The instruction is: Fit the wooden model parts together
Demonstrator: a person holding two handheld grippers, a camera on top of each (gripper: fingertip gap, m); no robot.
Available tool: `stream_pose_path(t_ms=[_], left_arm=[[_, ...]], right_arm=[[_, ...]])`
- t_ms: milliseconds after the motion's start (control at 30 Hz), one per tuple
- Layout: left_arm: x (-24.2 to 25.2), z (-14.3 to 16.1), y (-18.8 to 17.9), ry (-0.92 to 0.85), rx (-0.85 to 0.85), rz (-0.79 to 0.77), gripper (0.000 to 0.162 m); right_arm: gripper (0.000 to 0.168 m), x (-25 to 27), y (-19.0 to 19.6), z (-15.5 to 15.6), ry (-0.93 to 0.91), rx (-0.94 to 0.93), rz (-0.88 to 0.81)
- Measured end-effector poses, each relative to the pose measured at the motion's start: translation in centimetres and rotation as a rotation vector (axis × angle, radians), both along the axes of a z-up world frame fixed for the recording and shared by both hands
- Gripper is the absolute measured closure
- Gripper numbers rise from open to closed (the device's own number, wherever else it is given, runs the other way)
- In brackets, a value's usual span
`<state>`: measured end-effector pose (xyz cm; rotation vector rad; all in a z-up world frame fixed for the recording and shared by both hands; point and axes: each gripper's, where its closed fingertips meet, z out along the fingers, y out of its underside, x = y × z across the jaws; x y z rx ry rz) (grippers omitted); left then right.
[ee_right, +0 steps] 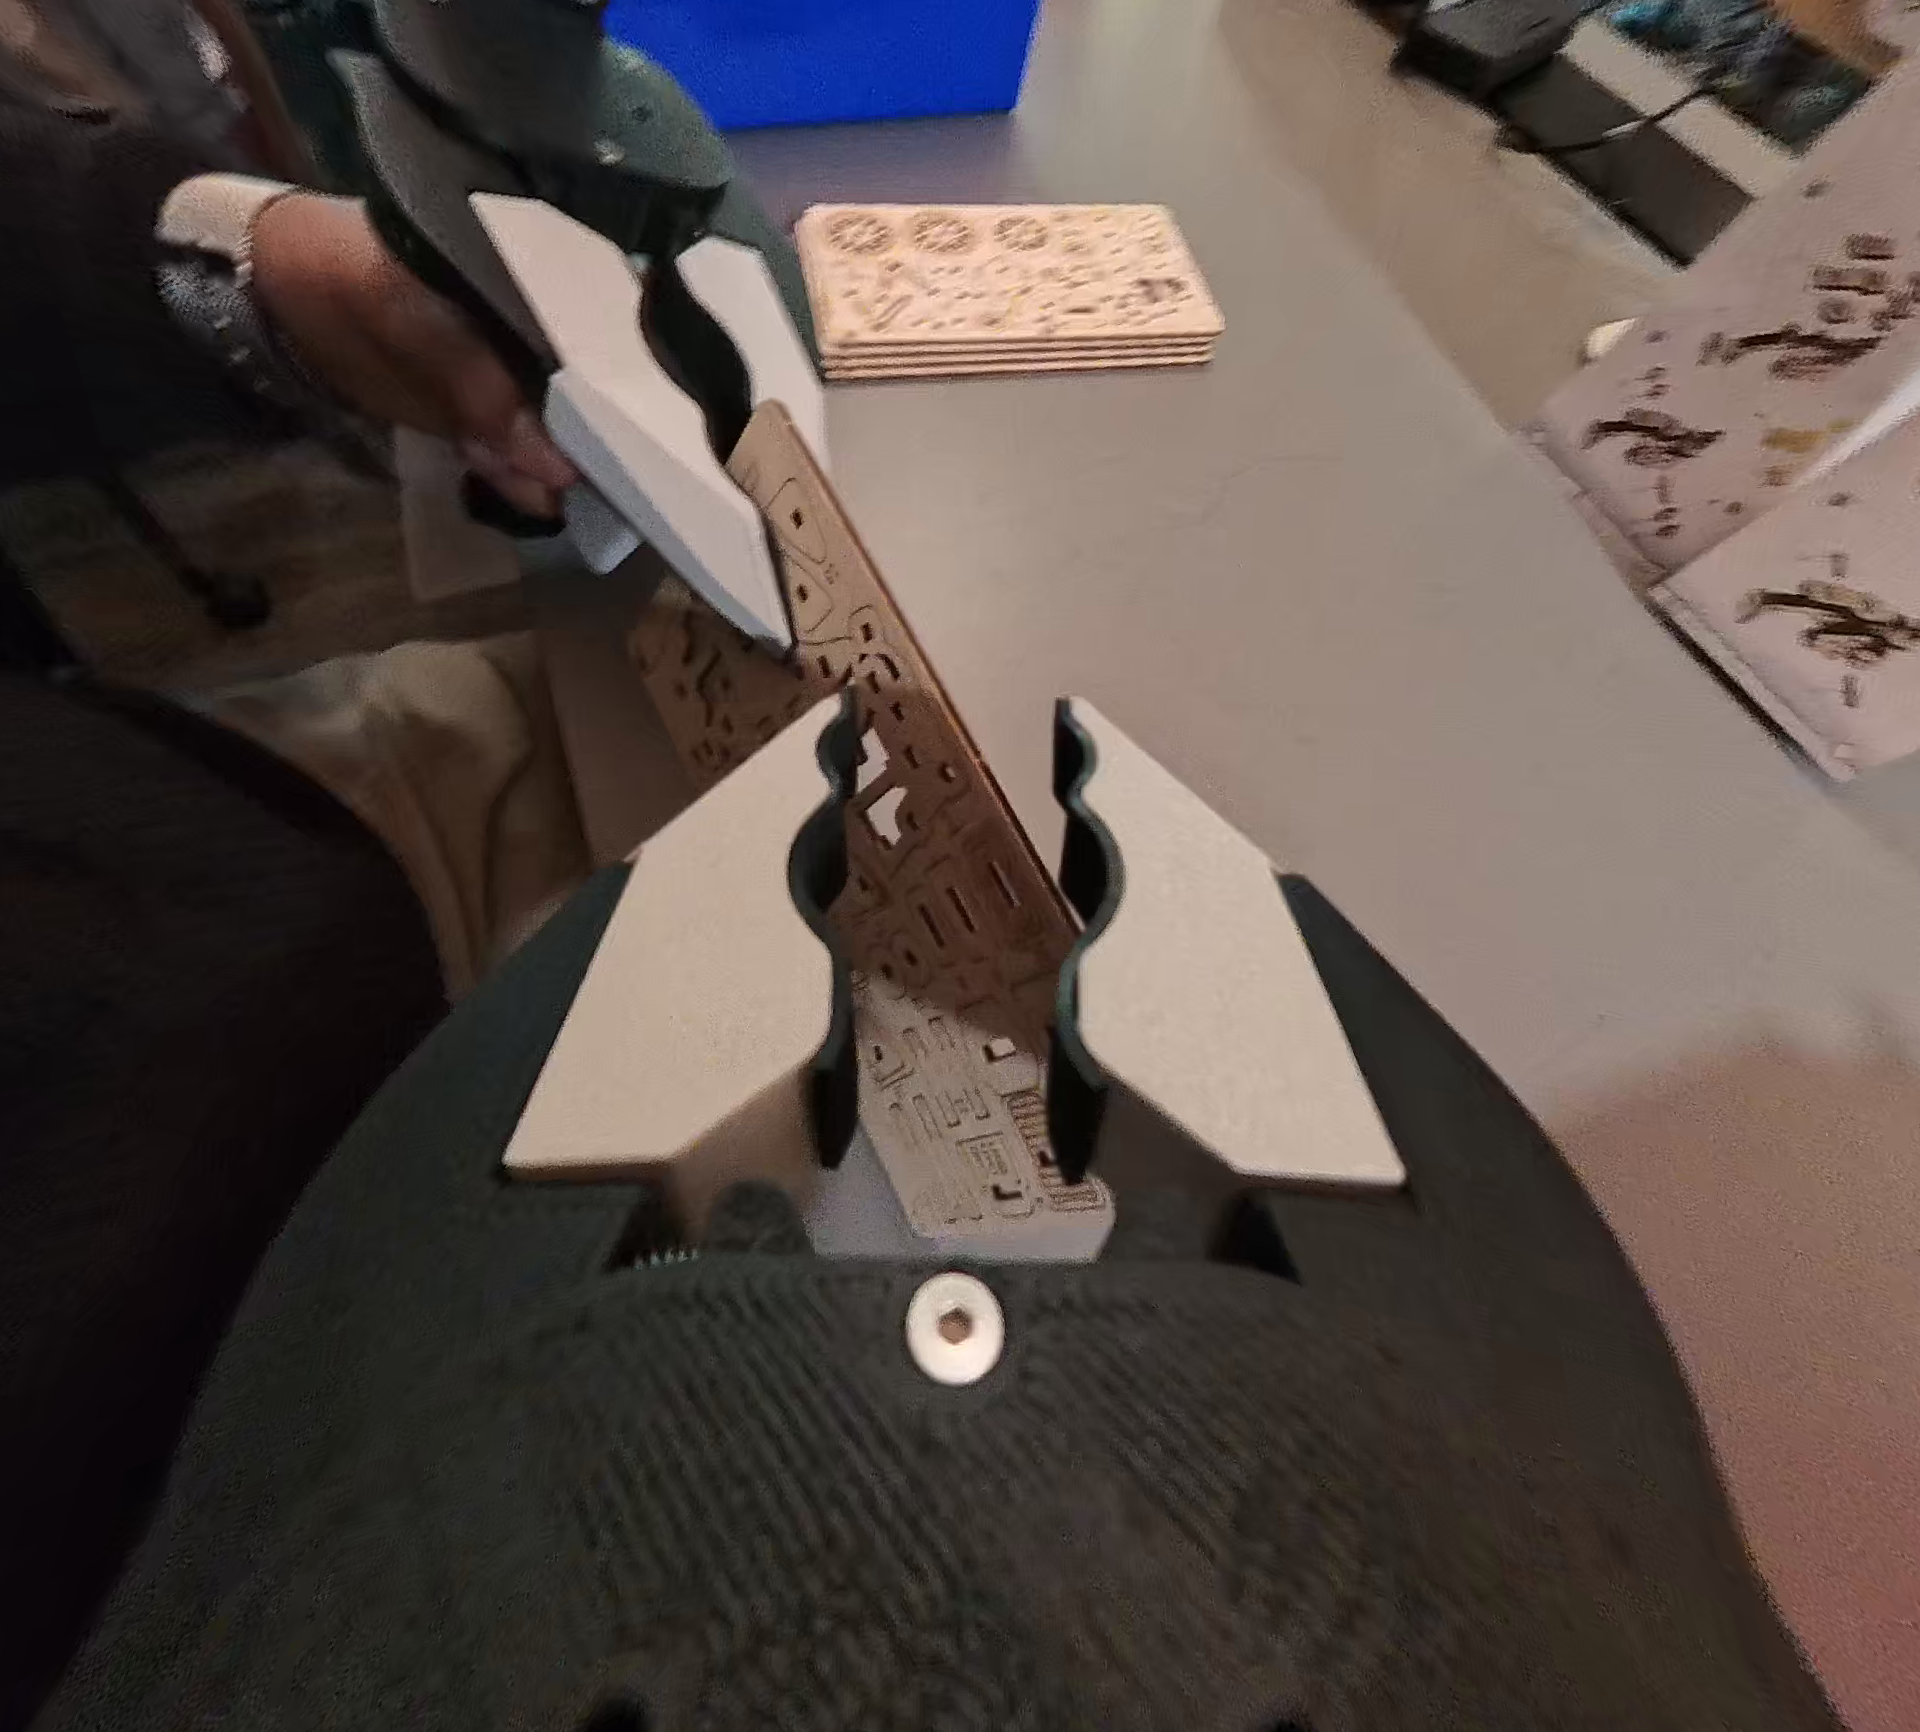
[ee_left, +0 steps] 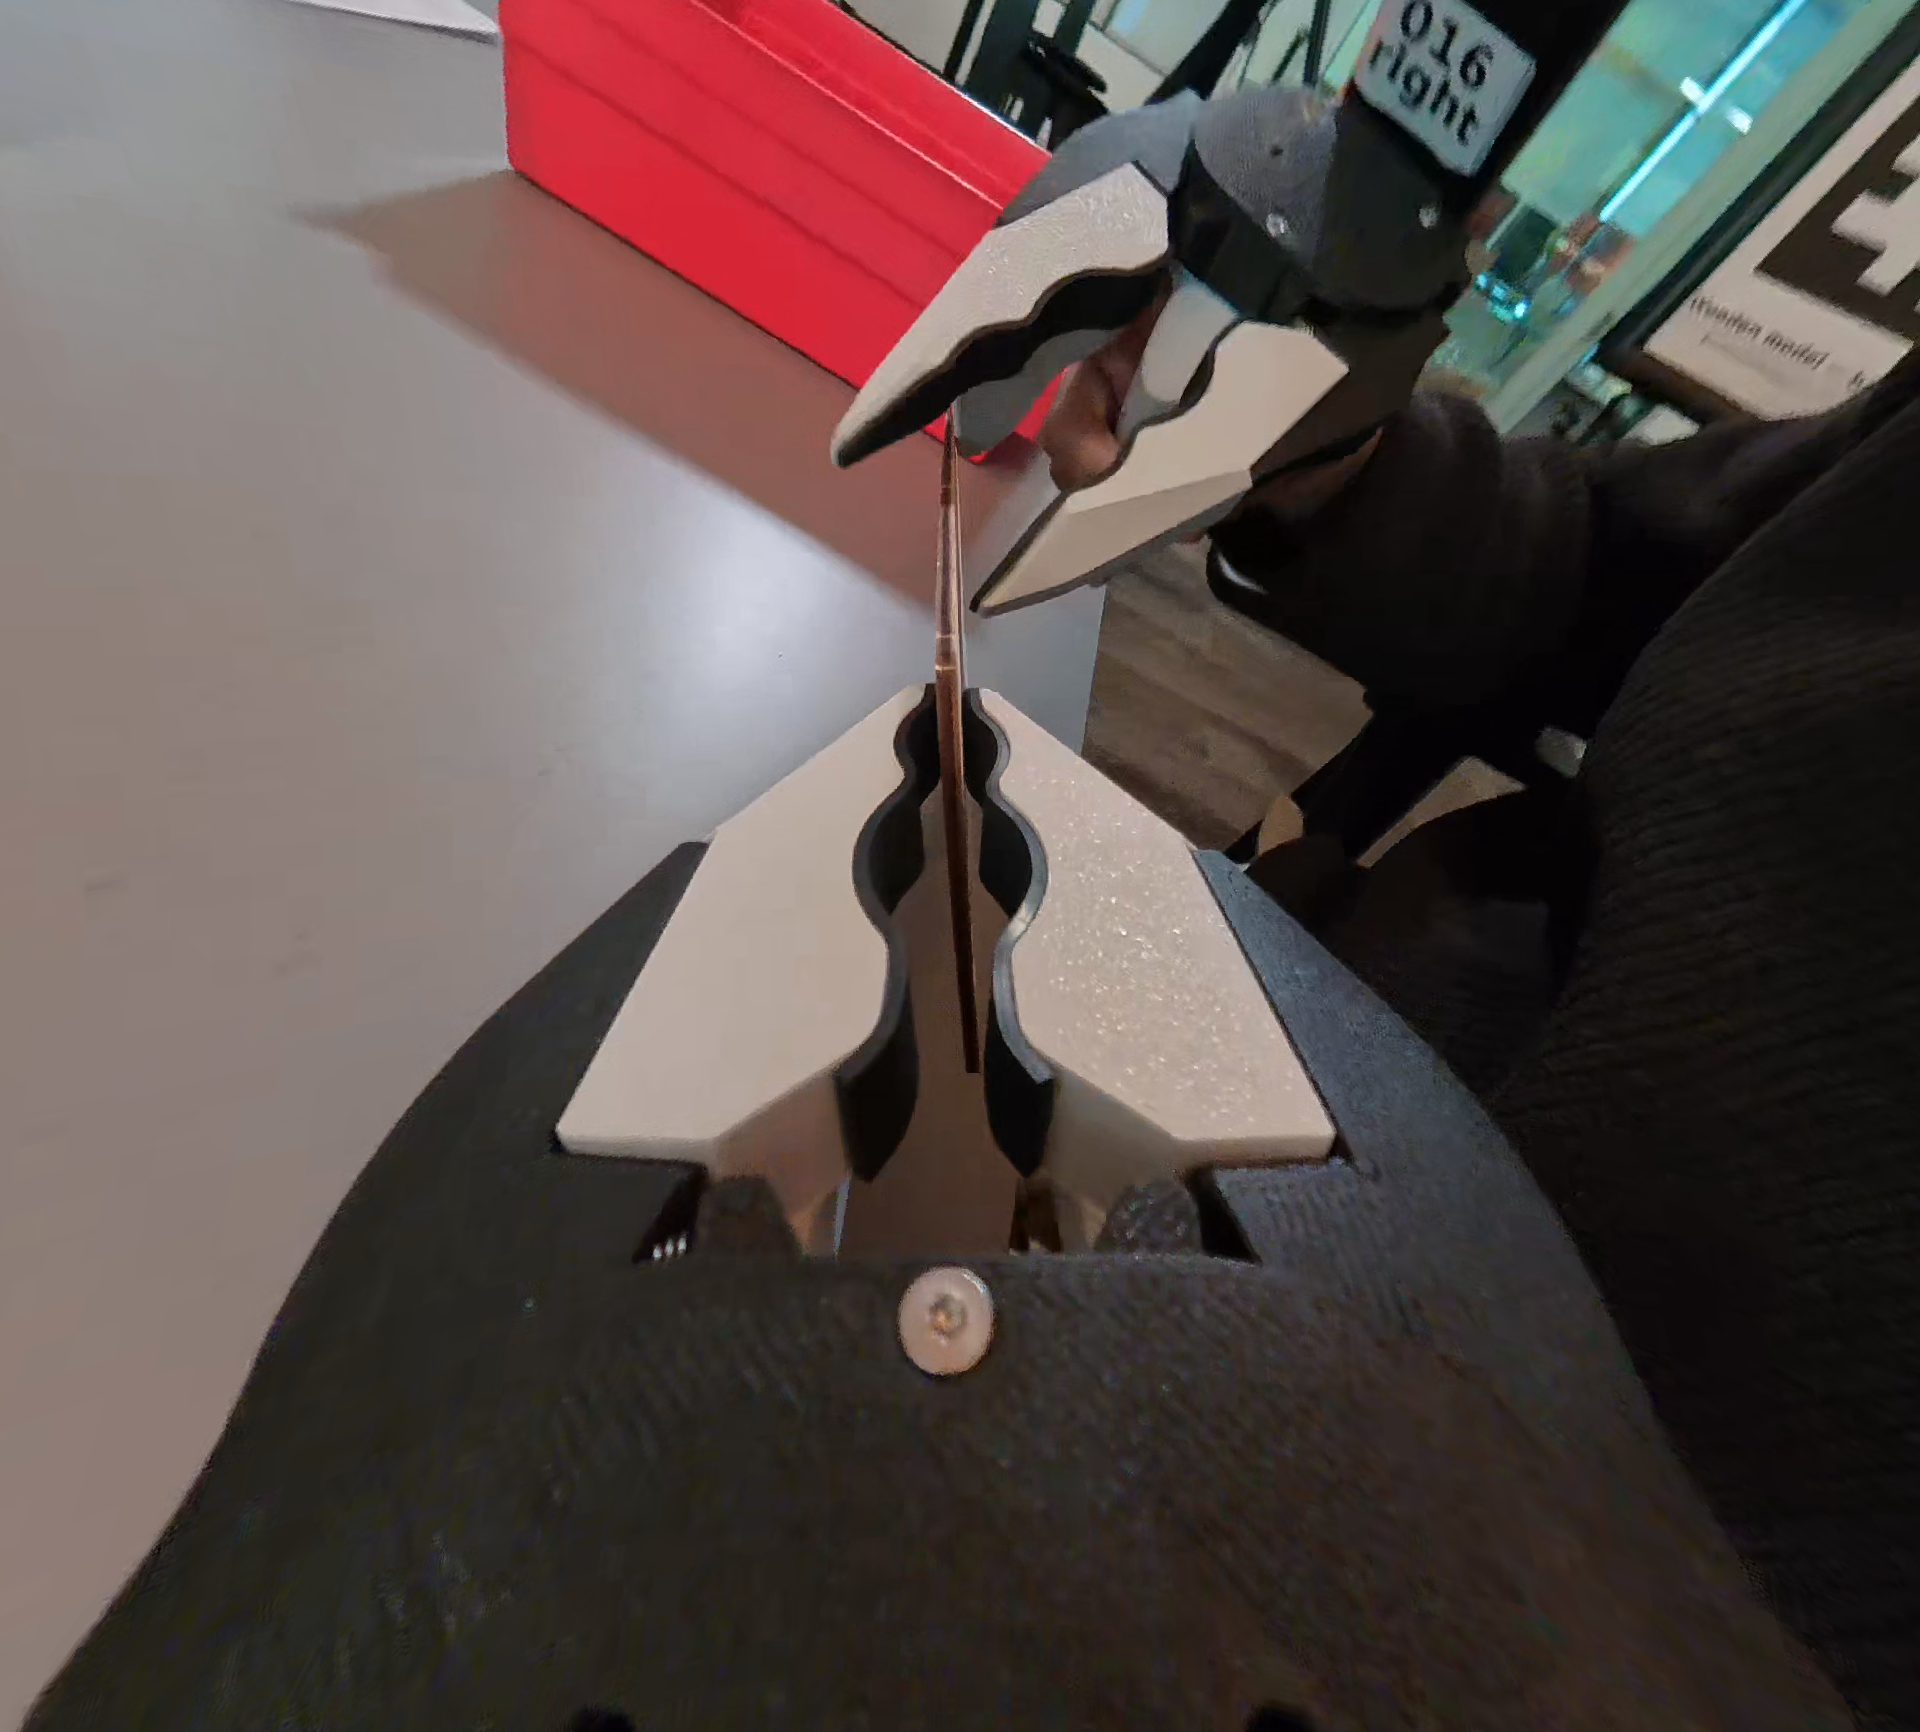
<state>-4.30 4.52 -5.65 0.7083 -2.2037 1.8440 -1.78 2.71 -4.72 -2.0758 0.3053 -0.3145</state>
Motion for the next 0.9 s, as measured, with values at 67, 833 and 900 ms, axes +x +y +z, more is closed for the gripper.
stream_pose_path(t_ms=[67,833,900], left_arm=[[-0.4,0.1,-0.2,-0.039,0.018,-0.016,0.161],[-1.7,0.1,-1.5,-0.287,0.133,-0.026,0.161],[-1.5,0.1,-1.4,-0.28,0.133,-0.015,0.162]], right_arm=[[0.134,-1.0,0.0,-0.1,0.039,-0.048,0.062],[0.151,-2.8,0.1,-0.4,-0.003,-0.202,0.123],[0.152,-2.7,0.1,-0.4,0.004,-0.196,0.112]])
